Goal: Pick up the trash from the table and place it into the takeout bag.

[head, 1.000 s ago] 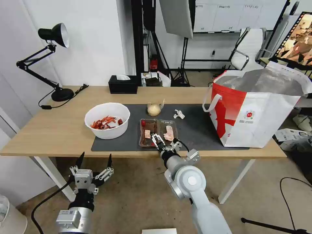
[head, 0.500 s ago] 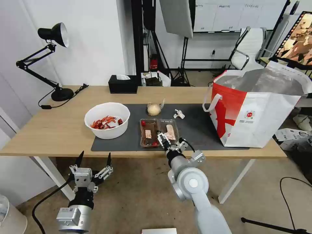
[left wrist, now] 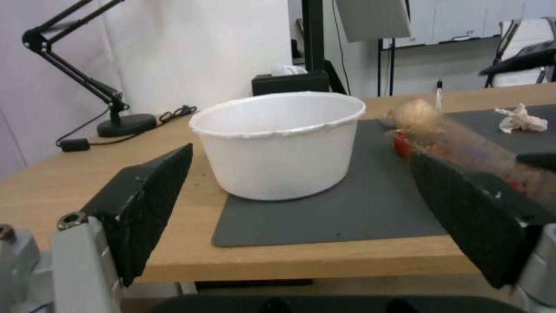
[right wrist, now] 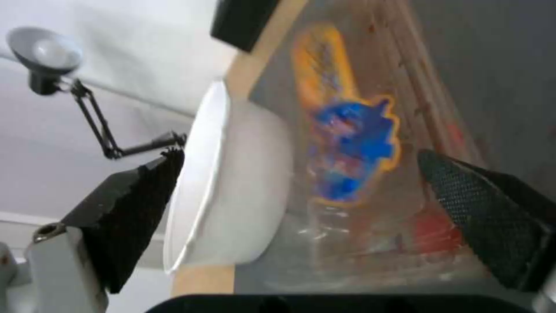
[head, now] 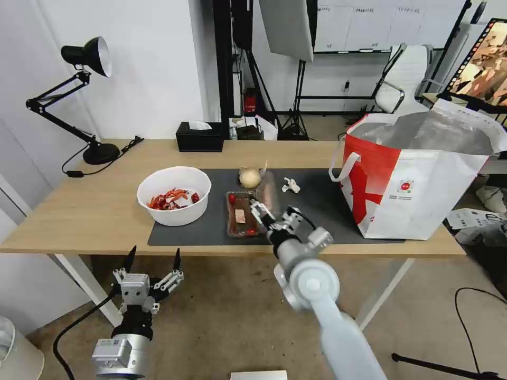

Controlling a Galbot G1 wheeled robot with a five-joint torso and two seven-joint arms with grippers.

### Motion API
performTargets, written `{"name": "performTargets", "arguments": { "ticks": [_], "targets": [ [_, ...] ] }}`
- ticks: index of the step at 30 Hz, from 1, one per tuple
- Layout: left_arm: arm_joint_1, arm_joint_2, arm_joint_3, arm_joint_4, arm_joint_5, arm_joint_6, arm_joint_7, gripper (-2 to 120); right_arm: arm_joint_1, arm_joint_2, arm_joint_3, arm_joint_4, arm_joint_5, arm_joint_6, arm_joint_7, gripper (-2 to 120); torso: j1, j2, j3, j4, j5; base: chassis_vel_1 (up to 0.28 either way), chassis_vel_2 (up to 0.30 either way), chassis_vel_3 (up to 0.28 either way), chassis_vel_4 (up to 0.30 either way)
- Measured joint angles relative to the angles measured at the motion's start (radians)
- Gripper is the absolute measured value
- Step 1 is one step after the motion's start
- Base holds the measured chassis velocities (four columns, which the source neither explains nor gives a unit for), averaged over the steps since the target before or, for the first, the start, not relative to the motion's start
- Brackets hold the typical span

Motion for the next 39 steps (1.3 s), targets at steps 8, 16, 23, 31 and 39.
{"name": "performTargets", "arguments": {
  "ticks": [8,16,23,31,39],
  "targets": [
    [0.004,-0.003,-0.003,-0.011,0.0,0.0,-0.002,100,0.019,0.008,0.001,-0.006,0.059,-0.004,0.046,100,0.0,0.0,0.0,-0.0001,0.0,0.0,0.0,0.0,0.0],
    [0.003,-0.002,-0.003,-0.011,0.0,0.0,-0.002,100,0.024,-0.007,0.002,-0.002,0.062,-0.002,0.045,100,0.0,0.0,0.0,-0.0001,0.0,0.0,0.0,0.0,0.0],
    [0.0,0.002,0.002,-0.019,-0.03,0.004,-0.003,100,0.225,-0.201,-0.068,-0.118,-0.291,-0.022,-0.355,91,0.0,0.0,0.0,-0.0004,0.0002,0.0,0.0,0.0,0.0],
    [-0.009,0.03,0.004,-0.045,-0.161,0.046,-0.003,100,0.529,-0.293,-0.282,-0.405,-0.538,-0.116,-0.705,64,0.0,0.0,0.0,0.0003,0.0,0.0,0.0,0.0,0.0],
    [-0.129,0.211,0.039,-0.061,-0.587,0.173,-0.045,100,0.615,-0.285,-0.358,-0.539,-0.689,-0.127,-0.852,32,0.0,0.0,0.0,-0.0002,-0.0001,0.0,0.0,0.0,0.0]
  ]
}}
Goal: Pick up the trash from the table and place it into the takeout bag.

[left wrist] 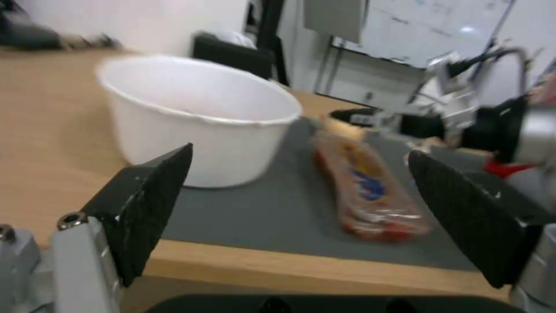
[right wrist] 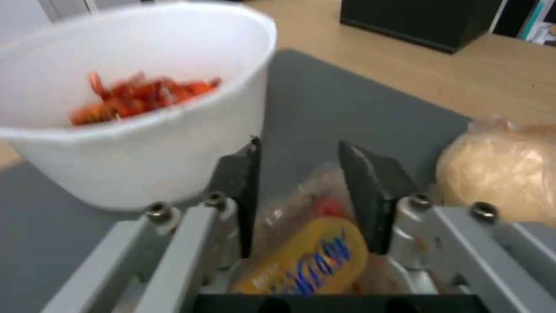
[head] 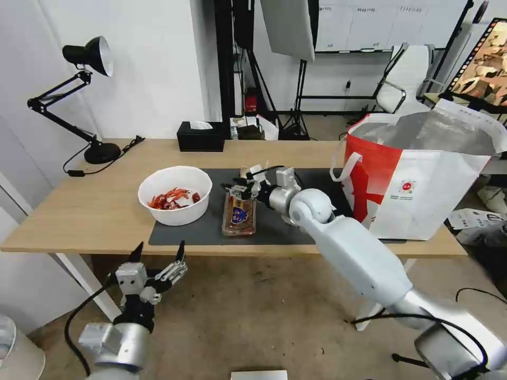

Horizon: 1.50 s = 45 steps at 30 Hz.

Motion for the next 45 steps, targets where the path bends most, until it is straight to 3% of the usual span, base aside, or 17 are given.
{"name": "performTargets", "arguments": {
  "ticks": [1,3,4,6,7,10,11,14,23,45],
  "targets": [
    [0.0,0.0,0.0,0.0,0.0,0.0,0.0,100,0.0,0.0,0.0,0.0,0.0,0.0,0.0,32,0.0,0.0,0.0,0.0,0.0,0.0,0.0,0.0,0.0],
    [-0.052,0.079,0.01,0.004,-0.192,0.016,-0.016,100,-0.003,-0.008,-0.004,-0.008,-0.035,0.005,-0.019,22,0.0,0.0,0.0,0.0001,-0.0001,0.0,0.0,0.0,0.0],
    [-0.052,0.079,0.01,0.004,-0.192,0.016,-0.016,100,-0.003,-0.008,-0.004,-0.008,-0.035,0.005,-0.019,22,0.0,0.0,0.0,0.0001,-0.0001,0.0,0.0,0.0,0.0],
    [-0.111,0.146,0.025,0.016,-0.387,0.03,-0.024,100,-0.012,-0.015,-0.004,-0.007,-0.045,0.009,-0.023,11,0.0,0.0,0.0,0.0,0.0002,0.0,0.0,0.0,0.0],
    [-0.111,0.146,0.025,0.016,-0.387,0.03,-0.024,100,-0.012,-0.015,-0.004,-0.007,-0.045,0.009,-0.023,11,0.0,0.0,0.0,0.0,0.0002,0.0,0.0,0.0,0.0],
    [-0.234,0.202,0.06,0.072,-0.605,0.067,-0.033,100,-0.018,-0.02,-0.002,-0.002,-0.046,0.01,-0.023,0,0.0,0.0,0.0,-0.0001,0.0,0.0,0.0,0.0,0.0],
    [-0.234,0.202,0.06,0.072,-0.605,0.067,-0.033,100,-0.018,-0.02,-0.002,-0.002,-0.046,0.01,-0.023,0,0.0,0.0,0.0,-0.0001,0.0,0.0,0.0,0.0,0.0],
    [-0.372,0.225,0.121,0.171,-0.725,0.09,-0.045,100,-0.019,-0.021,-0.001,0.0,-0.04,0.008,-0.018,0,0.0,0.0,0.0,-0.0001,-0.0001,0.0,0.0,0.0,0.0],
    [-0.558,0.209,0.249,0.325,-0.796,0.114,-0.074,100,-0.027,-0.027,0.001,0.019,-0.026,-0.016,0.008,0,0.0,0.0,0.0,0.0,0.0,0.0,0.0,0.0,0.0],
    [-0.654,0.157,0.328,0.402,-0.815,0.142,-0.109,100,-0.039,-0.04,-0.006,0.048,0.042,-0.099,0.084,0,0.0,0.0,0.0,0.0,0.0002,0.0,0.0,0.0,0.0]
  ]
}}
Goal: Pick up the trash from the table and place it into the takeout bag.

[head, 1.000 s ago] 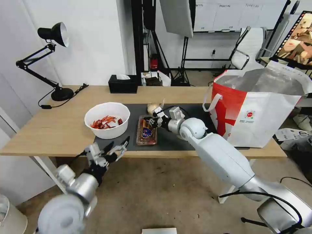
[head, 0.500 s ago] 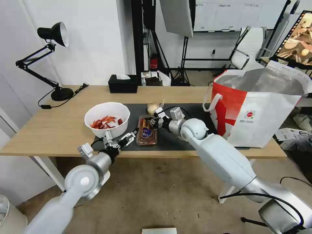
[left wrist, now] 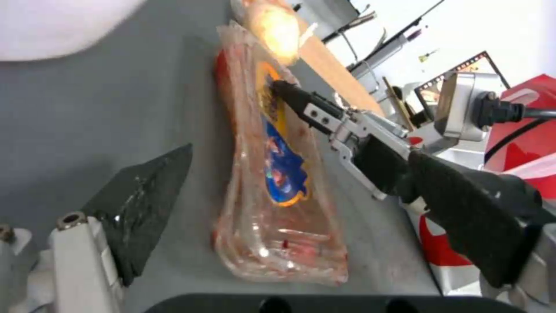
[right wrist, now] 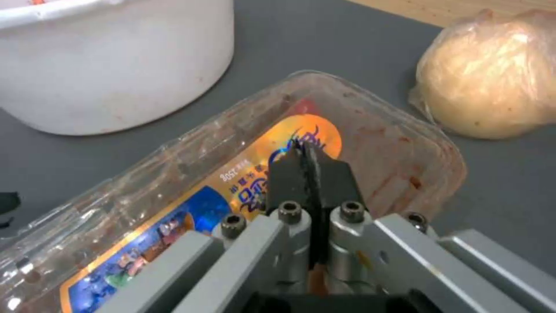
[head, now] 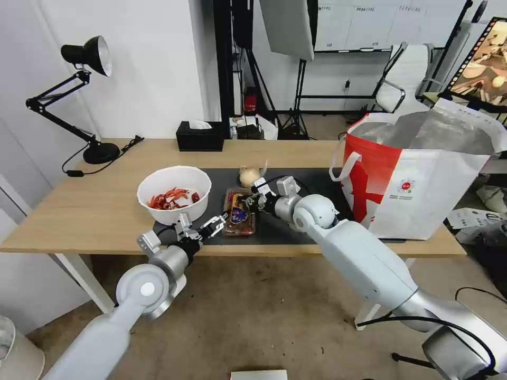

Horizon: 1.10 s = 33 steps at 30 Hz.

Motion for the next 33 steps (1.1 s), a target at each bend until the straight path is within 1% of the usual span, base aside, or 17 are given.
{"name": "performTargets", "arguments": {
  "ticks": [8,10,18,21,22,24,25,26,29,30,31,32,33],
  "targets": [
    [-0.033,-0.017,0.03,0.027,-0.014,0.026,-0.018,100,0.0,-0.008,0.0,0.011,0.015,-0.002,0.005,0,0.0,0.0,0.0,0.0001,0.0,0.0,0.0,0.0,0.0],
    [-0.048,-0.026,0.037,0.035,-0.037,0.057,-0.04,100,0.0,-0.011,0.0,0.013,0.018,-0.002,0.007,0,0.0,0.0,0.0,0.0,0.0,0.0,0.0,0.0,0.0],
    [-0.076,-0.045,0.042,0.056,-0.084,0.067,-0.066,99,-0.002,-0.018,0.0,0.025,0.025,-0.002,0.013,0,0.0,0.0,0.0,0.0,0.0,0.0,0.0,0.0,0.0],
    [-0.077,-0.051,0.042,0.066,-0.093,0.063,-0.075,87,-0.01,-0.019,0.001,0.035,0.028,-0.002,0.018,0,0.0,0.0,0.0,0.0,-0.0001,0.0,0.0,0.0,0.0],
    [-0.077,-0.051,0.042,0.066,-0.093,0.063,-0.075,87,-0.01,-0.019,0.001,0.035,0.028,-0.002,0.018,0,0.0,0.0,0.0,0.0,-0.0001,0.0,0.0,0.0,0.0],
    [-0.077,-0.052,0.042,0.069,-0.094,0.061,-0.076,79,-0.014,-0.02,0.001,0.039,0.029,-0.002,0.022,0,0.0,0.0,0.0,0.0,-0.0001,0.0,0.0,0.0,0.0],
    [-0.076,-0.052,0.042,0.07,-0.094,0.059,-0.076,72,-0.015,-0.02,0.001,0.041,0.029,-0.002,0.024,0,0.0,0.0,0.0,0.0,-0.0002,0.0,0.0,0.0,0.0],
    [-0.076,-0.052,0.042,0.07,-0.094,0.059,-0.076,72,-0.015,-0.02,0.001,0.041,0.029,-0.002,0.024,0,0.0,0.0,0.0,0.0,-0.0002,0.0,0.0,0.0,0.0],
    [-0.076,-0.05,0.04,0.07,-0.095,0.056,-0.076,59,-0.016,-0.021,0.002,0.044,0.034,-0.002,0.028,0,0.0,0.0,0.0,0.0,-0.0002,0.0,0.0,0.0,0.0],
    [-0.076,-0.05,0.04,0.07,-0.095,0.056,-0.076,59,-0.016,-0.021,0.002,0.044,0.034,-0.002,0.028,0,0.0,0.0,0.0,0.0,-0.0002,0.0,0.0,0.0,0.0],
    [-0.076,-0.05,0.039,0.07,-0.096,0.056,-0.076,54,-0.016,-0.022,0.002,0.044,0.037,-0.002,0.03,0,0.0,0.0,0.0,0.0,-0.0001,0.0,0.0,0.0,0.0],
    [-0.076,-0.05,0.039,0.07,-0.096,0.055,-0.076,52,-0.016,-0.022,0.002,0.044,0.038,-0.002,0.03,0,0.0,0.0,0.0,0.0,-0.0001,0.0,0.0,0.0,0.0],
    [-0.076,-0.05,0.039,0.07,-0.096,0.055,-0.076,46,-0.016,-0.022,0.002,0.045,0.039,-0.002,0.032,0,0.0,0.0,0.0,0.0,-0.0001,0.0,0.0,0.0,0.0]
  ]
}}
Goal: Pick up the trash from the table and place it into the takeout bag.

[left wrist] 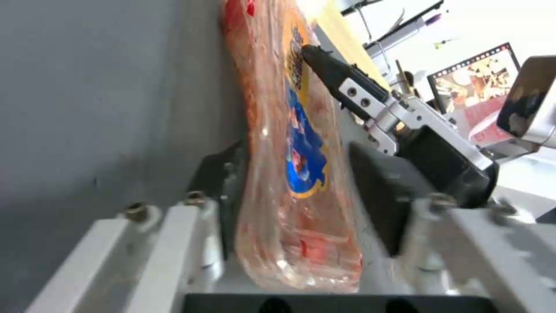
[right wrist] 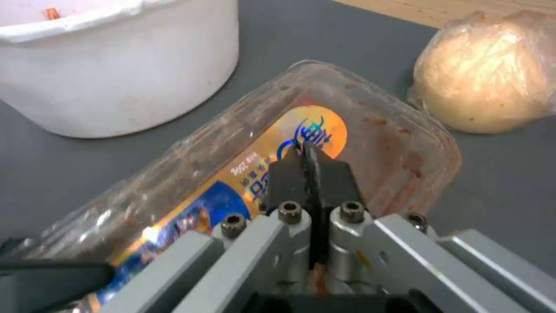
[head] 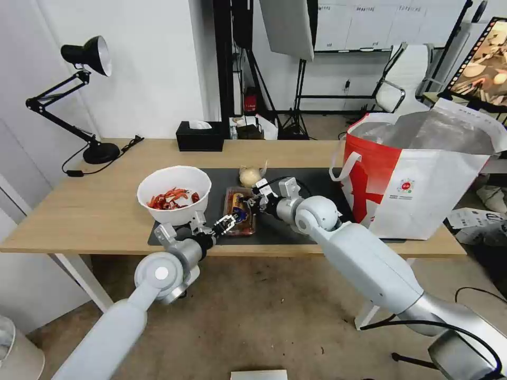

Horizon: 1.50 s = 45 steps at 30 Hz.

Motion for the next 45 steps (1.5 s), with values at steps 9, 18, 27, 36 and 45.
{"name": "performTargets", "arguments": {
  "ticks": [9,18,27,36,45],
  "targets": [
    [0.009,-0.007,-0.001,0.005,0.005,-0.003,0.0,13,-0.005,-0.001,0.004,0.002,0.005,0.0,0.002,0,0.0,0.0,0.0,0.0,0.0,0.0,0.0,0.0,0.0],
    [0.016,-0.01,-0.005,0.005,0.015,-0.012,0.005,0,-0.019,-0.002,0.034,0.02,0.112,0.04,0.062,0,0.0,0.0,0.0,0.0,0.0,0.0,0.0,0.0,0.0],
    [0.011,0.014,-0.027,-0.113,0.097,-0.054,0.049,0,-0.216,-0.037,0.217,0.218,0.346,0.398,0.241,23,0.0,0.0,0.0,-0.0002,0.0002,0.0,0.0,0.0,0.0],
    [-0.149,0.053,0.005,-0.084,0.202,-0.093,0.077,0,-0.484,-0.13,0.338,0.408,0.218,0.436,0.248,52,0.0,0.0,0.0,0.0001,-0.0001,0.0,0.0,0.0,0.0],
    [-0.673,-0.018,0.301,0.123,0.268,-0.127,0.099,0,-0.71,-0.146,0.395,0.498,-0.135,0.419,0.218,88,0.0,0.0,0.0,-0.0002,0.0005,0.0,0.0,0.0,0.0]
  ]
}}
